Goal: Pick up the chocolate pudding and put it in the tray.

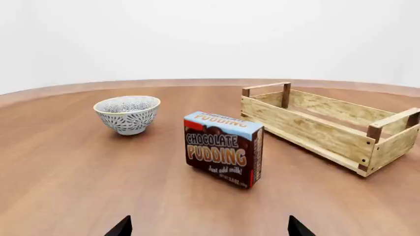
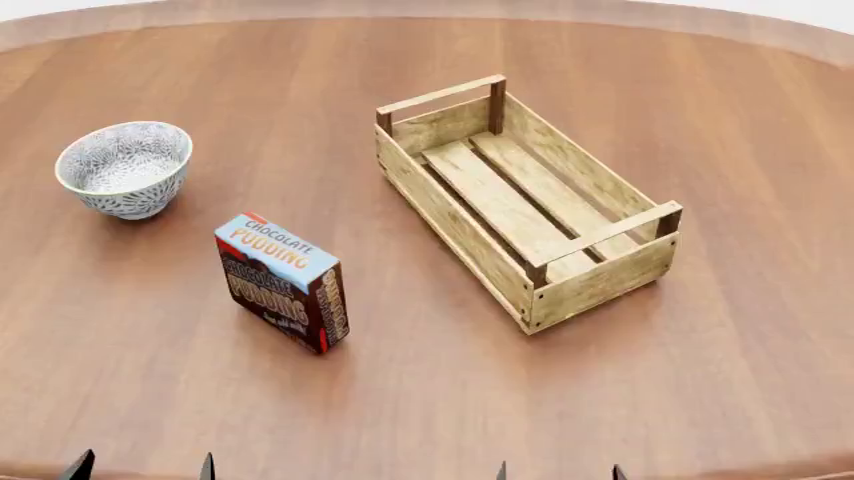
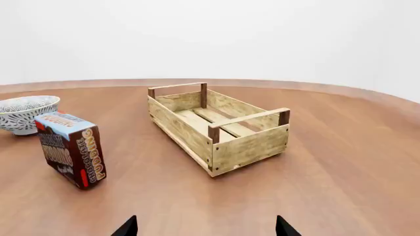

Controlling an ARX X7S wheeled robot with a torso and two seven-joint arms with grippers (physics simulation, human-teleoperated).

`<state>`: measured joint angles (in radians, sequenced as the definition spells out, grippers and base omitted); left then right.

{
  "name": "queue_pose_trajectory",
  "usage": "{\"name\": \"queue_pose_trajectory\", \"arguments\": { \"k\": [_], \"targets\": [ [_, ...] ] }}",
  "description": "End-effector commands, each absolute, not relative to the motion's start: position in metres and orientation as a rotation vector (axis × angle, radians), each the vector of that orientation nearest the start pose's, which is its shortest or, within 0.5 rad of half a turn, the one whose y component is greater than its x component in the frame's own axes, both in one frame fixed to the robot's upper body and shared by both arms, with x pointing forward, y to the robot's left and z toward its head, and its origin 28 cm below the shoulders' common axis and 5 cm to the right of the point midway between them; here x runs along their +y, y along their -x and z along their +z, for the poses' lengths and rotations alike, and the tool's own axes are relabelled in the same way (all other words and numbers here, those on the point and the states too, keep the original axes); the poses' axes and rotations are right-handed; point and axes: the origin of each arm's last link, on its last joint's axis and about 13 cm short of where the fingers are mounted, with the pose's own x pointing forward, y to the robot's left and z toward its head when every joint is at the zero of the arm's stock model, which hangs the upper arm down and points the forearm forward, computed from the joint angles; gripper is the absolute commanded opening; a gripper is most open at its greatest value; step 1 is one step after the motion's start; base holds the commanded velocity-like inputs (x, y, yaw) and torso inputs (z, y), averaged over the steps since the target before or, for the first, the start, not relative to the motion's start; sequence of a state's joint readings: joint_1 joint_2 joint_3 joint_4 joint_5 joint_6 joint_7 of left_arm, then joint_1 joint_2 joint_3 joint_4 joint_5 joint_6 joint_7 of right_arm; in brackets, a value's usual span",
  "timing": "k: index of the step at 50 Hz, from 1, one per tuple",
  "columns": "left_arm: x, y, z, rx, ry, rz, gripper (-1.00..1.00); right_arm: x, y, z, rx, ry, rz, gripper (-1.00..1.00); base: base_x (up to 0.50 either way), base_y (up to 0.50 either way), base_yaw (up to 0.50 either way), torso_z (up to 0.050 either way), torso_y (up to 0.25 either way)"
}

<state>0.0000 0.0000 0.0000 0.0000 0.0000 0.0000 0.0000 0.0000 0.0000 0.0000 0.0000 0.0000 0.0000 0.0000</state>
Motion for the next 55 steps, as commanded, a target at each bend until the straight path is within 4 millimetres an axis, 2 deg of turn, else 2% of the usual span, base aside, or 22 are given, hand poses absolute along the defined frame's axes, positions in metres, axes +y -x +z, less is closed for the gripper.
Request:
{"name": "queue_pose_trajectory", "arguments": {
  "k": [1, 7, 12, 37, 55],
  "targets": [
    [0.206, -0.21, 0.012, 0.0, 0.0, 0.0, 1.0, -0.096, -0.21, 0.011, 0.002, 0.0, 0.0, 1.0, 0.0, 0.0, 0.0, 0.0, 0.0],
    [0.208, -0.208, 0.024, -0.023, -0.002, 0.002, 1.0, -0.096, -0.212, 0.035, -0.049, -0.008, 0.009, 1.0, 0.0, 0.0, 0.0, 0.0, 0.0],
    [0.209, -0.208, 0.033, -0.041, -0.005, -0.001, 1.0, -0.095, -0.214, 0.044, -0.074, -0.002, 0.024, 1.0, 0.04, 0.0, 0.0, 0.0, 0.0],
    [0.204, -0.207, 0.043, -0.063, -0.003, -0.022, 1.0, -0.096, -0.217, 0.05, -0.086, -0.017, 0.038, 1.0, 0.26, 0.02, 0.0, 0.0, 0.0],
    [0.204, -0.205, 0.048, -0.078, -0.018, -0.028, 1.0, -0.097, -0.219, 0.047, -0.077, -0.025, 0.035, 1.0, 0.32, 0.09, 0.0, 0.0, 0.0]
  ]
}}
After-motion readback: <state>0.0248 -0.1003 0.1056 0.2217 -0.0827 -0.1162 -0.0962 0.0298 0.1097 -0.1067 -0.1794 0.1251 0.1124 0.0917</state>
